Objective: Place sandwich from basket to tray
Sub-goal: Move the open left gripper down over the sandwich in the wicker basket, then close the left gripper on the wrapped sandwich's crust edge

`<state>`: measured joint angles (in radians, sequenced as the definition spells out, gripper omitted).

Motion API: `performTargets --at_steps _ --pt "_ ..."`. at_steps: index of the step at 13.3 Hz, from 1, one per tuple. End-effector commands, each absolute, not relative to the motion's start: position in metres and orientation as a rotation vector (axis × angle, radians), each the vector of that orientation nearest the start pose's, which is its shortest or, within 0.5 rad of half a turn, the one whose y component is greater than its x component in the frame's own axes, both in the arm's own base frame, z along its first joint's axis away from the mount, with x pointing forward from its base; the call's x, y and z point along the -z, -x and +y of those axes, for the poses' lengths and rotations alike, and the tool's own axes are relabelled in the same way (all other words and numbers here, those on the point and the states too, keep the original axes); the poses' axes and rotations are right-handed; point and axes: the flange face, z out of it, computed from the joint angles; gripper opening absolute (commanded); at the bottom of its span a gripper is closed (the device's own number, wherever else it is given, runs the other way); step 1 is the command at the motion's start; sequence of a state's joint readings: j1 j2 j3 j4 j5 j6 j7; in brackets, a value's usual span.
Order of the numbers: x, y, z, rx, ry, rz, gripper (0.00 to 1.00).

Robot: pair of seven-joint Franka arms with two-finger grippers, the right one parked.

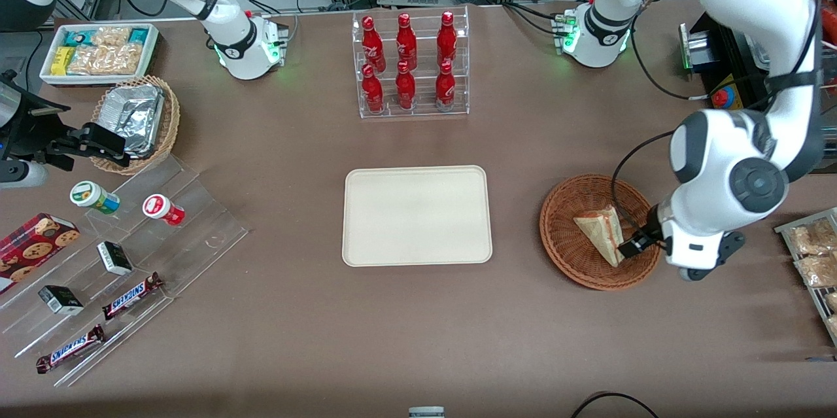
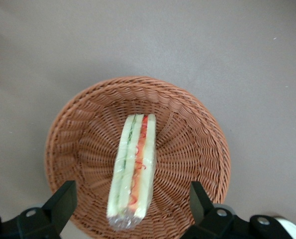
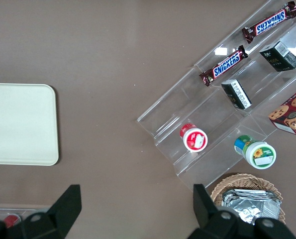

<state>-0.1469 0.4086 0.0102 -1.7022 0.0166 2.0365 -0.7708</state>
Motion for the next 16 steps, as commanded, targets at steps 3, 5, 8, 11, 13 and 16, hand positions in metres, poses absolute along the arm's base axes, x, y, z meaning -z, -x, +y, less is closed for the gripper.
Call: performTargets --at_steps 3,5,8,11,13,16 --pt "-0.319 -0.636 -0.102 -0.123 2.878 -1.039 1.00" --pt "-0.306 -0.626 -0.104 -0.113 2.882 -1.041 1.00" --pt "-0.297 -0.618 -0.104 -0.127 2.878 -1.037 1.00" --pt "-0.282 -0.609 -0.108 -0.125 2.883 -1.025 1.00" --pt "-0.276 -0.604 -0.108 -0.144 2.875 -1.018 1.00" --pt "-0.270 -0.600 -0.106 -0.142 2.859 -0.979 1.00"
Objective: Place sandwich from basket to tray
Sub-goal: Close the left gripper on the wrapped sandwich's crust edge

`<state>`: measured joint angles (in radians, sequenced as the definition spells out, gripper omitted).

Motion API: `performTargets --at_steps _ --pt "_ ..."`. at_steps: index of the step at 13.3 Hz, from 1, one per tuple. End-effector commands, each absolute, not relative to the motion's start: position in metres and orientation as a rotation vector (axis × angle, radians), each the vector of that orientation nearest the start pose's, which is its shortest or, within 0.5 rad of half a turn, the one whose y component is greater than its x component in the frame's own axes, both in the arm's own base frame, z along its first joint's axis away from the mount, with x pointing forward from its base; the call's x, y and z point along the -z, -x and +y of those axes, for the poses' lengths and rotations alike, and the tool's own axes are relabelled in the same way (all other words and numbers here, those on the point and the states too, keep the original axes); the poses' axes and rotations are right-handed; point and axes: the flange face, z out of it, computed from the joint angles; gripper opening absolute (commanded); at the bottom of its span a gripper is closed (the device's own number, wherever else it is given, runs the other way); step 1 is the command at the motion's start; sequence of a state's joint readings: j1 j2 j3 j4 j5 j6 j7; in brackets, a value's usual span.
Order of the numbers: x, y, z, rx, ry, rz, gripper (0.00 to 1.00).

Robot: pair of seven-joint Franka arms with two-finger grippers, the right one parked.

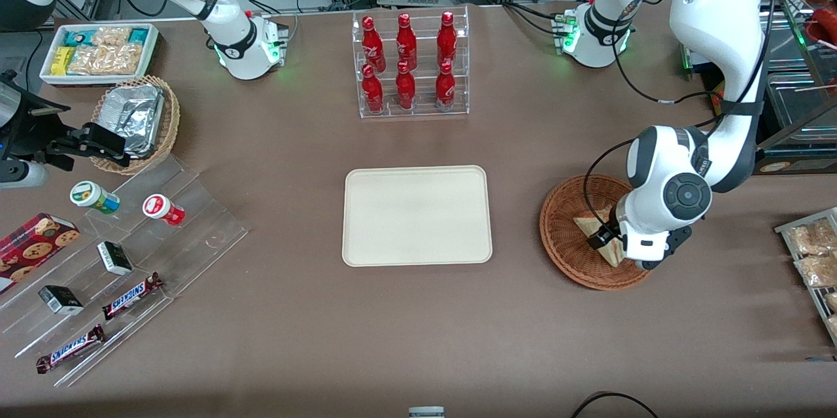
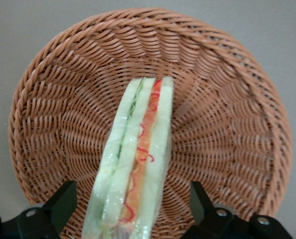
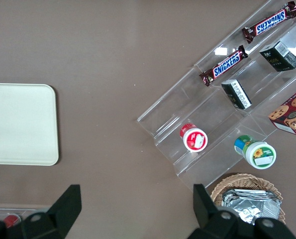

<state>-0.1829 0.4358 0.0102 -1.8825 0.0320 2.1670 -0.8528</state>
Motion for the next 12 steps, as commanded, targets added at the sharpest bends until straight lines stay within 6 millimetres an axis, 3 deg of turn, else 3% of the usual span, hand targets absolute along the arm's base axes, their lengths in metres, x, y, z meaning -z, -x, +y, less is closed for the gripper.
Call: performTargets --at_steps 1,2,3,5,8,9,11,12 --pt "-0.270 -0.600 -0.106 -0.142 2.859 -0.979 1.00" --pt "-0.270 -0.600 -0.106 -0.141 2.857 -0.983 0.94" --pt "-0.269 -0.599 -0.106 -0.143 2.855 -0.987 0.77" --pt "-0.264 -0.598 -0.106 -0.151 2.840 -1.013 0.57" --pt "-0.265 -0.599 -0.107 -0.150 2.839 -1.022 0.15" --pt "-0.266 -0.599 -0.107 -0.150 2.839 -1.022 0.08" --pt "-0.273 -0.601 -0.107 -0.144 2.842 -1.020 0.08" --pt "-0.286 -0.605 -0.108 -0.132 2.848 -1.019 0.08"
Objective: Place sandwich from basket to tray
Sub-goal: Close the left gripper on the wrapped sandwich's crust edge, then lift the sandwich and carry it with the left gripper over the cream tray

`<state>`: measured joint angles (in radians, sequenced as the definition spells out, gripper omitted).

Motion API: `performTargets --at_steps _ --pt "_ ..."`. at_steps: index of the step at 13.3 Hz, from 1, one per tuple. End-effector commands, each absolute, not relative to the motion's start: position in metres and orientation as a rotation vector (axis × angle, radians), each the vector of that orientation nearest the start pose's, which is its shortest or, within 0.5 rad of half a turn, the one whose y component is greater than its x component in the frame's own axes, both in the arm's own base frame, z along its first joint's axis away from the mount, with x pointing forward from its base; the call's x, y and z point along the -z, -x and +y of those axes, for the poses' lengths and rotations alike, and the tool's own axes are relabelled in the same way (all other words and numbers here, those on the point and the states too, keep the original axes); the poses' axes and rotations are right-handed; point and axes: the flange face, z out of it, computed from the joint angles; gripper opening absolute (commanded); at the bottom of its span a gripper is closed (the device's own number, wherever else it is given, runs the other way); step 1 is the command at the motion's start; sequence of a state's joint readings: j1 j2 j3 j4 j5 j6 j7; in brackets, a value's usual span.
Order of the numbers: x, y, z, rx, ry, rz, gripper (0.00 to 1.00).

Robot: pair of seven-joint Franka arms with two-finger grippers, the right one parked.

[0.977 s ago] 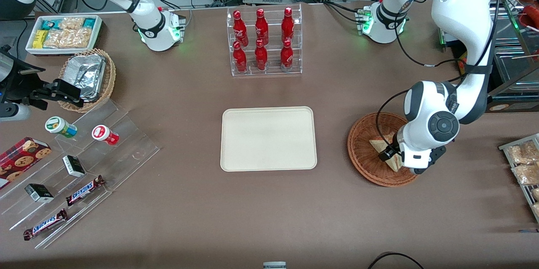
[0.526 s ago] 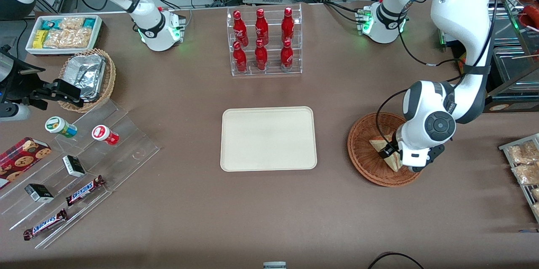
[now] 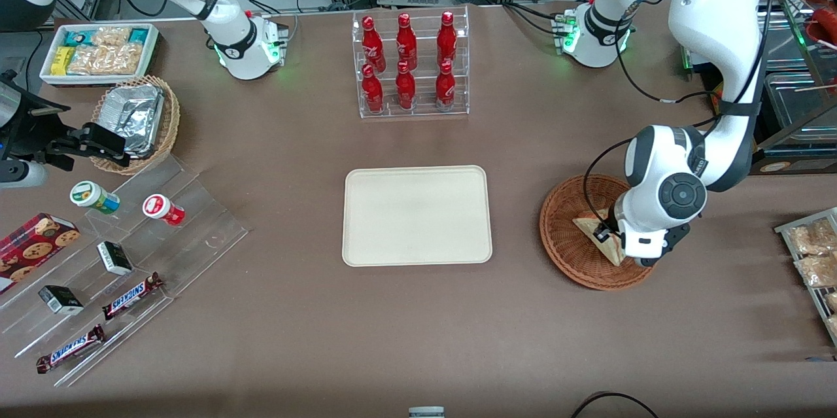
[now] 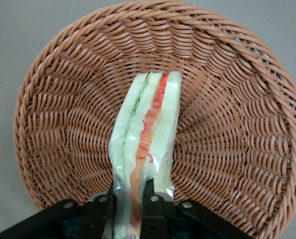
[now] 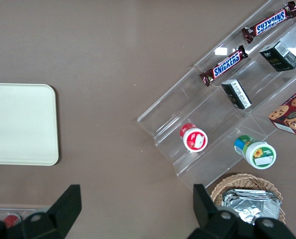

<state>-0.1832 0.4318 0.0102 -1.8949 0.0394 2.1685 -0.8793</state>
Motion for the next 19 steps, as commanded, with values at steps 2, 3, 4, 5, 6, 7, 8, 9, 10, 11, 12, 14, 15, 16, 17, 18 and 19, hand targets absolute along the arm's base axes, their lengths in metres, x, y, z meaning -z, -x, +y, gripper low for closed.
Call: performTargets --at_steps 2,3,4,5,6,7,8,9,10,11,12,14,15,16,17,18,19 --pt "-0.321 -0.610 -0.109 -0.180 2.831 -0.995 0.08" --pt "-0.340 -0.613 -0.111 -0.189 2.827 -0.993 0.08" --pt "-0.359 -0.616 -0.121 -0.186 2.834 -0.973 0.08" --pt "-0.374 -0.617 -0.133 -0.186 2.840 -0.949 0.08" --pt "-0.386 -0.619 -0.149 -0.174 2.854 -0.921 0.08" --pt "-0.397 -0.618 -0.172 -0.156 2.872 -0.883 0.08" --pt "-0.402 -0.614 -0.197 -0.143 2.887 -0.838 0.08" --pt "-0.407 -0.606 -0.225 -0.131 2.907 -0.775 0.08" --pt "-0.408 -0.597 -0.251 -0.123 2.923 -0.710 0.08" --pt "-0.396 -0.587 -0.278 -0.139 2.927 -0.637 0.08" --pt "-0.392 -0.578 -0.302 -0.134 2.937 -0.580 0.08" --pt "-0.382 -0.564 -0.348 -0.129 2.953 -0.474 0.08" --pt "-0.371 -0.557 -0.376 -0.129 2.957 -0.418 0.08" --pt "-0.359 -0.549 -0.403 -0.128 2.956 -0.366 0.08" --pt "-0.347 -0.540 -0.423 -0.136 2.951 -0.319 0.08" --pt "-0.335 -0.529 -0.440 -0.145 2.945 -0.274 0.08" --pt "-0.328 -0.521 -0.453 -0.147 2.943 -0.237 0.08"
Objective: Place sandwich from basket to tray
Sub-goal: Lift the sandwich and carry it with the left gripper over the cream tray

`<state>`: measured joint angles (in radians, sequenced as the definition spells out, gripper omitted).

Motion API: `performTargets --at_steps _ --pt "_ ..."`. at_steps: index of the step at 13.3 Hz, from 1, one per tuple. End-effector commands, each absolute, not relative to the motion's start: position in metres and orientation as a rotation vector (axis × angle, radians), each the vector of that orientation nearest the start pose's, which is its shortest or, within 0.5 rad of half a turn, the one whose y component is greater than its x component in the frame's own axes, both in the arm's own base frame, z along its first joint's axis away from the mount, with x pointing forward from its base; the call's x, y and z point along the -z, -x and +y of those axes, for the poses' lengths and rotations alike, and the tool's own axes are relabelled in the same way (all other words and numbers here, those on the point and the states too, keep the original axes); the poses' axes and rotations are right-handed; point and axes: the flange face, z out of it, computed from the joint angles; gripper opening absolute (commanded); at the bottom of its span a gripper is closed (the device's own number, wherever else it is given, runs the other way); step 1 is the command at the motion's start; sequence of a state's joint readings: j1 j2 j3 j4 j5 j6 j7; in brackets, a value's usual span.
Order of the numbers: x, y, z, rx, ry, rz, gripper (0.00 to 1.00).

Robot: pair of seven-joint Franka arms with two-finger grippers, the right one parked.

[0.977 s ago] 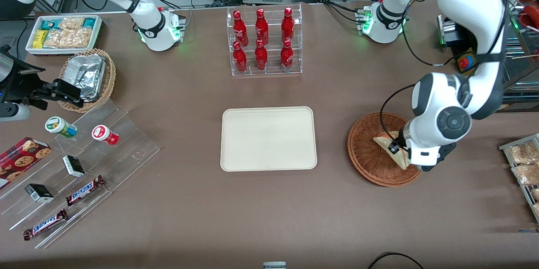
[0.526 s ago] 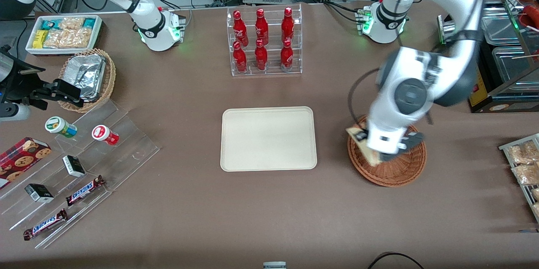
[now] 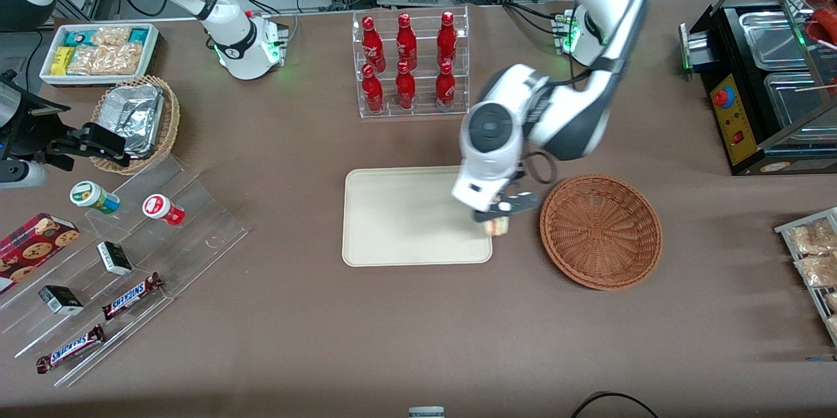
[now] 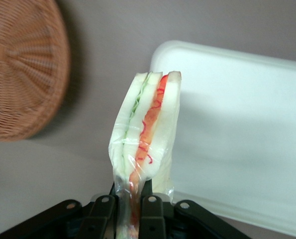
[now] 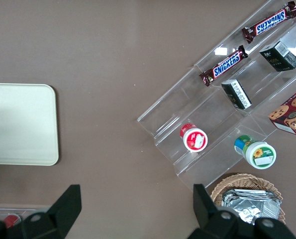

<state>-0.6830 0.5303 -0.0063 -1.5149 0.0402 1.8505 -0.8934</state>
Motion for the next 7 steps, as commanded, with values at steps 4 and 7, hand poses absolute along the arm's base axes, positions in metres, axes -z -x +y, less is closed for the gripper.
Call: performTargets --at_steps 4,7 --pt "-0.293 -0.497 -0.490 -0.161 2.929 -0.149 0.08" --pt "-0.266 -0.480 -0.510 -0.180 2.905 -0.092 0.08"
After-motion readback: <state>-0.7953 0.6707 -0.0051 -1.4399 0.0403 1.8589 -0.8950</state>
